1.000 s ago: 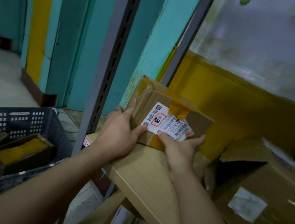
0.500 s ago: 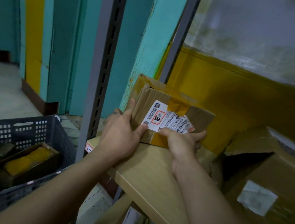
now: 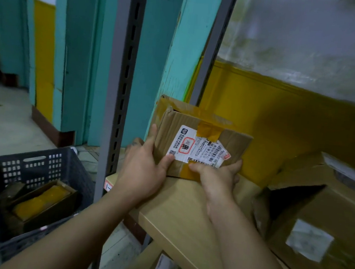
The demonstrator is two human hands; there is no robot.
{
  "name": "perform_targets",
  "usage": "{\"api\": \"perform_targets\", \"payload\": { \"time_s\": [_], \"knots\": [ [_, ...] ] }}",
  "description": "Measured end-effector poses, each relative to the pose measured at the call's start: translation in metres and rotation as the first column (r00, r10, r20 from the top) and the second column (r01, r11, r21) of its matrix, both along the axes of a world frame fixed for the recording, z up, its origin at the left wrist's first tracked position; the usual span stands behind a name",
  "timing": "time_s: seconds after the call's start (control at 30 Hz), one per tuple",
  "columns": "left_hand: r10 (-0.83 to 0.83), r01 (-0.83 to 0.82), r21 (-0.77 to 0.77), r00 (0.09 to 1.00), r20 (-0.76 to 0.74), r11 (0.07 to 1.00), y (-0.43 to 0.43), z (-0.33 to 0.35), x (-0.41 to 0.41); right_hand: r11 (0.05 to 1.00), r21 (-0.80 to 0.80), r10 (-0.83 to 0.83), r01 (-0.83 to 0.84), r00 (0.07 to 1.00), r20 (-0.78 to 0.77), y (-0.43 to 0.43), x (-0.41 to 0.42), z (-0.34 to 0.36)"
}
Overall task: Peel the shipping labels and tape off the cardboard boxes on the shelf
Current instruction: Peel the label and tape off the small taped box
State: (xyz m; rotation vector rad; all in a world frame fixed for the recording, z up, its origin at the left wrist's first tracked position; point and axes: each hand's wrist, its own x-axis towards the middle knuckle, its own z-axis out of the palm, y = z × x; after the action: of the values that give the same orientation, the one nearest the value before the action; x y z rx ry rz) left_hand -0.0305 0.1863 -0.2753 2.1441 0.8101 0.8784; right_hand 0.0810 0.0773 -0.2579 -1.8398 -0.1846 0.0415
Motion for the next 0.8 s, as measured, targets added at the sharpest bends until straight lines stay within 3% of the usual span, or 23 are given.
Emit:
{"api": "perform_targets", "payload": {
  "time_s": [0.43, 0.8],
  "knots": [
    [-0.006, 0.006, -0.013, 1.0, 0.007, 1.0, -0.003, 0.005, -0.003, 0.999, -0.021, -0.047, 0.048, 0.999, 0.013, 0.006, -0.007, 0.004],
    [0.033, -0.031, 0.076, 0.999, -0.023, 0.997, -0.009, 0.007, -0.002, 0.993, -0.035, -0.113, 0.113, 0.993, -0.016, 0.015, -0.006, 0.004]
  ]
}}
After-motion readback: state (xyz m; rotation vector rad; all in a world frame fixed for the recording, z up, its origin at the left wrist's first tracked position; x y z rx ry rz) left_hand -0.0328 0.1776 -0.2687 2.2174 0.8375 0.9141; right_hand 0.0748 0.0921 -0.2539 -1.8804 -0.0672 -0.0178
